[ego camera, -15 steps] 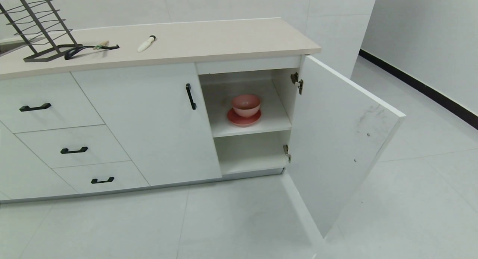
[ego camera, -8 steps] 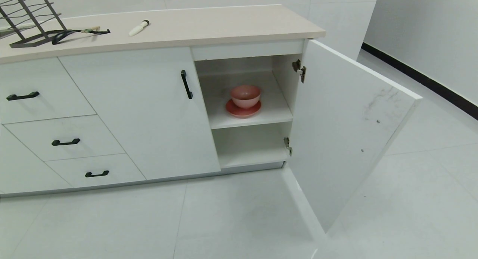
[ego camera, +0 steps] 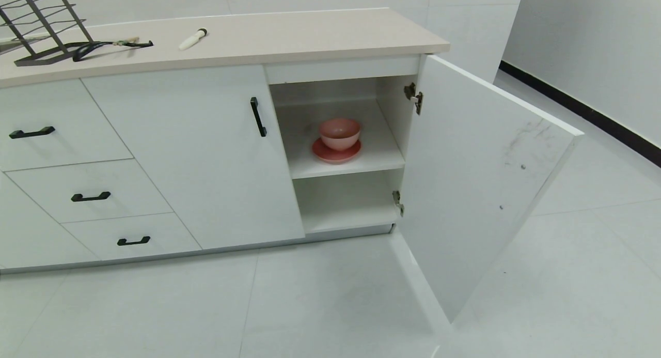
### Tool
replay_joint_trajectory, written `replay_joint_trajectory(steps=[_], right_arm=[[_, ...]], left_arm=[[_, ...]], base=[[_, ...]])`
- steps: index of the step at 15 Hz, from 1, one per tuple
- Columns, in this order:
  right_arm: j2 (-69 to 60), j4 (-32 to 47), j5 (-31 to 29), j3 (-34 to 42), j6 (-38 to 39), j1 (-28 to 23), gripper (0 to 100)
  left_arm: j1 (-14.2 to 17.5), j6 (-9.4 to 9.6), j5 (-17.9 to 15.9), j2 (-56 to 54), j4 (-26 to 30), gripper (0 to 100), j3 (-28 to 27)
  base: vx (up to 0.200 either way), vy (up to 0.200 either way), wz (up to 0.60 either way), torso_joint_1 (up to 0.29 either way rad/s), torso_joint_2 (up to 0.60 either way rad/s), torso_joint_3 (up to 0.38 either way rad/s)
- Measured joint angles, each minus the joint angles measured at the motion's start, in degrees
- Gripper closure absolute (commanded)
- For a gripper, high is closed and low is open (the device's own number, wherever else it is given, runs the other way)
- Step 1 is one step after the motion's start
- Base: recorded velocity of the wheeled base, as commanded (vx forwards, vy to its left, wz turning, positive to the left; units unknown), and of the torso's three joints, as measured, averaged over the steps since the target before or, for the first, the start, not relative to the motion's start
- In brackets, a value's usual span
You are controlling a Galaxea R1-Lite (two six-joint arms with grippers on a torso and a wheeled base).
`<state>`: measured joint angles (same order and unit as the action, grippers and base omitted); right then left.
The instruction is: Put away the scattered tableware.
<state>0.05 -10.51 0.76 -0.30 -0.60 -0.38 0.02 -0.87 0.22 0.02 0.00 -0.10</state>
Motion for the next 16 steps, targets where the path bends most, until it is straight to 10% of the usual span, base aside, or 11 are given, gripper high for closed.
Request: replay_joint_trajectory(steps=[4, 10, 16], right_arm=[[8.33, -2.86, 2.39, -6.03, -0.63, 0.02, 100], [45.18, -38.64, 11.73, -11.59, -5.72, -2.34, 100], [72.14, -51.81, 18.35, -18.58, -7.98, -6.21, 100]], left_arm=[[0.0, -0.35, -0.04, 0.0, -0.05, 0, 0.0], [0.0, -0.55, -0.06, 0.0, -0.07, 0, 0.0], [-0.02, -0.06, 0.0, 0.0, 0.0, 0, 0.0]], base=[[0.0, 0.0, 0.0, 0.0, 0.0, 0.0], [0.0, 0.0, 0.0, 0.0, 0.0, 0.0], [0.0, -0.167, 0.0, 0.001, 0.01, 0.004]])
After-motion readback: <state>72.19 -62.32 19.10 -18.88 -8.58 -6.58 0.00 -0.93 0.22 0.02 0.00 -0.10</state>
